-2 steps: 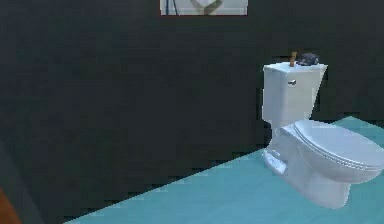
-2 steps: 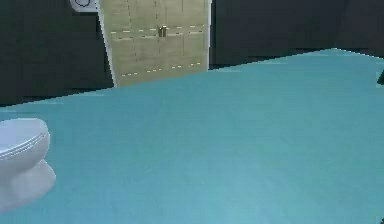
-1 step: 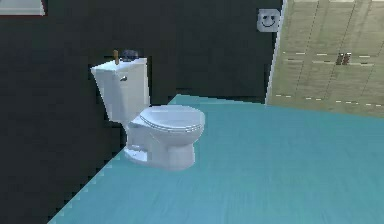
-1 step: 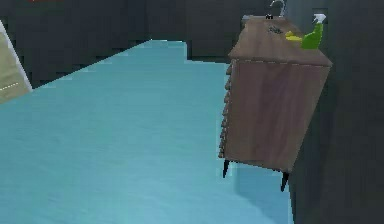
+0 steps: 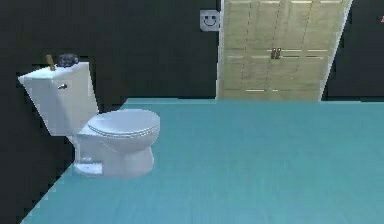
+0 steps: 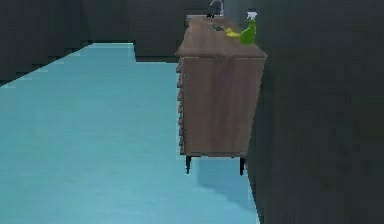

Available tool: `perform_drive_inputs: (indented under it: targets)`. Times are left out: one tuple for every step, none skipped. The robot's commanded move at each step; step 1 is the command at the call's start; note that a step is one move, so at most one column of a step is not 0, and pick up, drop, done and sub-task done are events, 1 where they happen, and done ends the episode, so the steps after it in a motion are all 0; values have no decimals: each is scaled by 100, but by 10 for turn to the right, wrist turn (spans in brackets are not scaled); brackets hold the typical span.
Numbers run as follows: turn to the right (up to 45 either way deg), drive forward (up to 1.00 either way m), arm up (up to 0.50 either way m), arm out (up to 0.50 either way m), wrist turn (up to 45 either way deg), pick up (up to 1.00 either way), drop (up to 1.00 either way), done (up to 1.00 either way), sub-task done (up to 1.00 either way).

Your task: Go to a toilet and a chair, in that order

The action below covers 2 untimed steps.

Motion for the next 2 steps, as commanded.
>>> perform_drive_inputs:
  targets:
    - [0, 5, 0, 0, 0, 0, 0, 0, 0]
    - [-450, 0, 0, 0, 0, 0, 0, 0, 0]
